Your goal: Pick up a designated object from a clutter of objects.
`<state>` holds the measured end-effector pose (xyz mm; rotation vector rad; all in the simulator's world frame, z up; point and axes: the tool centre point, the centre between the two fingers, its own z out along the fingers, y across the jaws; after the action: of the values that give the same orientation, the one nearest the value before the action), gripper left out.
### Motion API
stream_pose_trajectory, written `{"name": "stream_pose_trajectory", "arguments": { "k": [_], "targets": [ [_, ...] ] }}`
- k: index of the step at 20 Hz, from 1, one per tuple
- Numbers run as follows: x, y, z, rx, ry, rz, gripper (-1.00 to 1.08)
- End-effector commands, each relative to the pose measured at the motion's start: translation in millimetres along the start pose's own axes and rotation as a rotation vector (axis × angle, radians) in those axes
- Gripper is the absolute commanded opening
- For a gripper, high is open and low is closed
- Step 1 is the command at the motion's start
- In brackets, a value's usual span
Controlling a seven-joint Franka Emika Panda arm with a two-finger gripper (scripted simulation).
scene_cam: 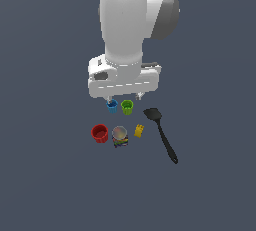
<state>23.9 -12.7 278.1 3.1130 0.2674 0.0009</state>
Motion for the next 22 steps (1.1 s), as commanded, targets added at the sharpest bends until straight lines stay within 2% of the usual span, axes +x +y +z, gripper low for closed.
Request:
{"name": "stream_pose_trajectory", "arguments": {
  "k": [1,11,22],
  "targets": [
    [3.0,10.1,15.5,0.003,0.000,-0.035,1.00],
    [9.0,57.3,89.4,0.013,0.002,-0.199,1.00],
    [1.3,99.5,159.0,0.017,0.004,-0.347,1.00]
  ]
}}
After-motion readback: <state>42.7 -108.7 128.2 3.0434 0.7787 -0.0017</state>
